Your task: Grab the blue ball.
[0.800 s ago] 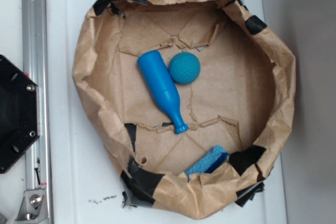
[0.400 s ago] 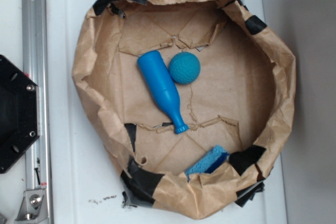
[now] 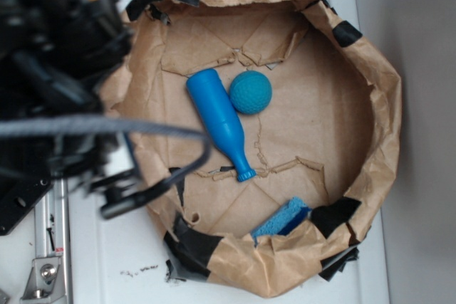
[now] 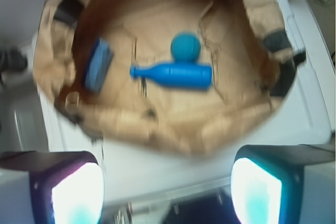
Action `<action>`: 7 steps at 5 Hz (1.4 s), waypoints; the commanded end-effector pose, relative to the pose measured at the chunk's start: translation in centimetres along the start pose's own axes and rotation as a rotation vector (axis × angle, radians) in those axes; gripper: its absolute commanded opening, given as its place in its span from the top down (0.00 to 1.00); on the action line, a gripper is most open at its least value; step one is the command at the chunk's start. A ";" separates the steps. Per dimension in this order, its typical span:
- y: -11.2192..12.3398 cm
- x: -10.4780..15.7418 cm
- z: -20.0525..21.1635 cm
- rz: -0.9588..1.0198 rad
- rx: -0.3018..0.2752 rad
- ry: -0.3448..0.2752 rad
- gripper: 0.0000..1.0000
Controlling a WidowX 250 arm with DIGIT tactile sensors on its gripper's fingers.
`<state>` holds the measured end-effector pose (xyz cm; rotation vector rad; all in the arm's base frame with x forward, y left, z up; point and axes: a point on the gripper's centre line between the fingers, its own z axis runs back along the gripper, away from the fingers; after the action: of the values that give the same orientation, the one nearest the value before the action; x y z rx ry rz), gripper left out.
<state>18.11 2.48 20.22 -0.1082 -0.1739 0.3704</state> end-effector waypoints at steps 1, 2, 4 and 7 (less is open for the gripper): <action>1.6 5.8 -8.0 0.065 0.073 -0.089 0.00; 1.6 7.2 -12.3 0.028 0.112 -0.063 0.00; 3.1 8.5 -15.5 0.053 0.137 0.024 0.00; 2.7 8.1 -15.1 0.011 0.169 0.022 1.00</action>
<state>26.88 6.72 4.41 0.0509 -0.0530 0.4090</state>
